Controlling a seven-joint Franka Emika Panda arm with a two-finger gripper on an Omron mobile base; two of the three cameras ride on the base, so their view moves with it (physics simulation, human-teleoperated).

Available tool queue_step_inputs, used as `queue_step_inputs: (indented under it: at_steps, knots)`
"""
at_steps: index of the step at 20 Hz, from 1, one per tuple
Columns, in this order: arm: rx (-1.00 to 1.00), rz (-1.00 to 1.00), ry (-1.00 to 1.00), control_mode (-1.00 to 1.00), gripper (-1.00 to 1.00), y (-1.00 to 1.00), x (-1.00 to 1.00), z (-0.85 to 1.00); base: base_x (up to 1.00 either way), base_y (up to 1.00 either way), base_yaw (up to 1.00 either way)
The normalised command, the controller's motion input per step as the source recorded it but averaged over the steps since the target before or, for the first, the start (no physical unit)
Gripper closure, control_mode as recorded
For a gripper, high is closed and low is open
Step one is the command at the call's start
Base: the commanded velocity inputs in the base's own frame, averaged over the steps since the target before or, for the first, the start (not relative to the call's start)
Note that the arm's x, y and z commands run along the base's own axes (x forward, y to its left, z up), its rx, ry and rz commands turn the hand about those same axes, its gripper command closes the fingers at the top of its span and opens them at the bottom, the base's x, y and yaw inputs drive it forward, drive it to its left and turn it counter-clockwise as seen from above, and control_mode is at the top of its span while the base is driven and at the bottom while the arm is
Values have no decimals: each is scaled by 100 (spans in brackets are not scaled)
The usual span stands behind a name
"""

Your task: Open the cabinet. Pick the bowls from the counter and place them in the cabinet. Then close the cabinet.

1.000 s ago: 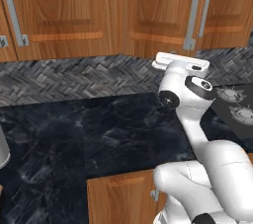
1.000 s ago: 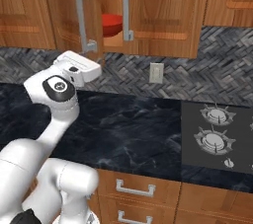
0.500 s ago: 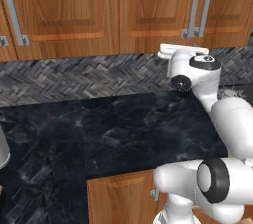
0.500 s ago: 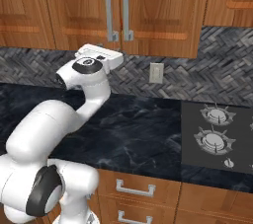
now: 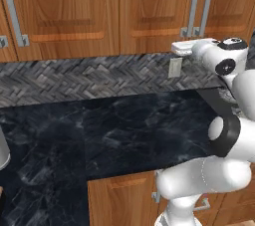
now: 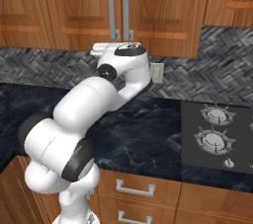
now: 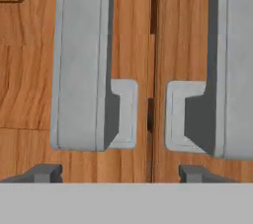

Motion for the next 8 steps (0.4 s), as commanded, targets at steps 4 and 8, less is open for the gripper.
queue_step_inputs:
  at_steps: [4,8]
  knots:
    - [5,25,0,-100,-100,-20,100,-18,0,0,0]
    - [5,10,-14,-100,-100,62,98,-80,0,0,0]
